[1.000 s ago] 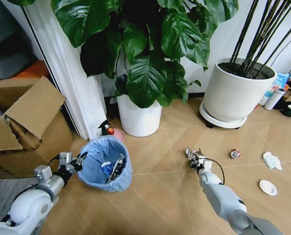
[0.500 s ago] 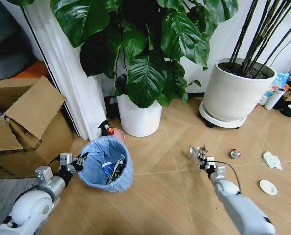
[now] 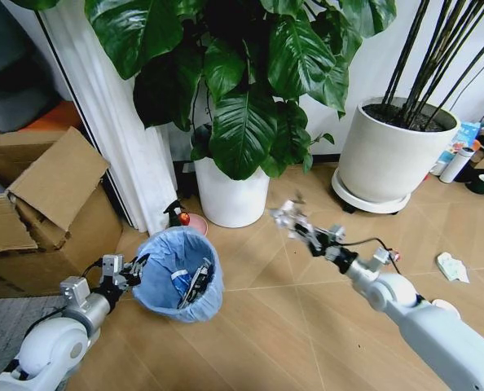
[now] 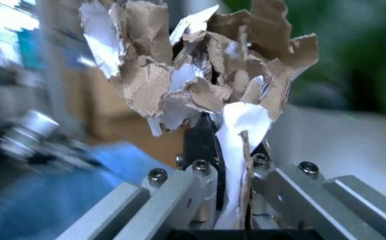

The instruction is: Pick up the trash bin and place the garbage on the floor into it.

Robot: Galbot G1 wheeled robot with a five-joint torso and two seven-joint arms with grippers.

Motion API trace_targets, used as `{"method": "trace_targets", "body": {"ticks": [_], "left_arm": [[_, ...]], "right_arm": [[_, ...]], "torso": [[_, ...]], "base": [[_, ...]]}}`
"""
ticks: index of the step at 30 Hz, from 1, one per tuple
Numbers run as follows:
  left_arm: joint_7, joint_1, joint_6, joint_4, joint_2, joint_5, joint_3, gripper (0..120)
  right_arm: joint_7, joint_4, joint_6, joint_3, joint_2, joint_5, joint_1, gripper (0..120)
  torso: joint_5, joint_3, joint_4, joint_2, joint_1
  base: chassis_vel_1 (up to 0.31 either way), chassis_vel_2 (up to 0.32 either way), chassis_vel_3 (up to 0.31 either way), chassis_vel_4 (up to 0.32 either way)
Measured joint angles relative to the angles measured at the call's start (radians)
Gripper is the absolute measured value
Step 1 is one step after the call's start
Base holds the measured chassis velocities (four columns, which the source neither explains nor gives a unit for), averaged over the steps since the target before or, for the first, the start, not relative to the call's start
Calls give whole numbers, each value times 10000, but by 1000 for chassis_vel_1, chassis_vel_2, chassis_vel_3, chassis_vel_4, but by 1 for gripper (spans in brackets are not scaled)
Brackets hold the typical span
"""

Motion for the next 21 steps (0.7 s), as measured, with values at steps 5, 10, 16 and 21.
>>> {"method": "trace_targets", "body": {"ticks": [5, 10, 16, 21], "left_arm": [[6, -5, 16, -82, 23, 0, 46, 0], [12, 45, 27, -144, 31, 0, -3, 0], [17, 53, 35, -197, 40, -22, -33, 0], [21, 48, 42, -200, 49, -30, -29, 0]], "right_arm": [[-401, -265, 135, -2188, 593, 261, 2026, 0], [-637, -1426, 99, -3683, 1402, 458, 3179, 0], [-635, -2103, 81, -4664, 1959, 436, 3575, 0], [-525, -2244, 67, -5187, 2083, 319, 3788, 0]], "torso": [[-3, 1, 3, 0, 0], [0, 2, 4, 0, 2], [0, 2, 0, 0, 1], [0, 2, 0, 0, 1]], "base": [[0, 0, 0, 0], [0, 0, 0, 0], [0, 0, 0, 0], [0, 0, 0, 0]]}}
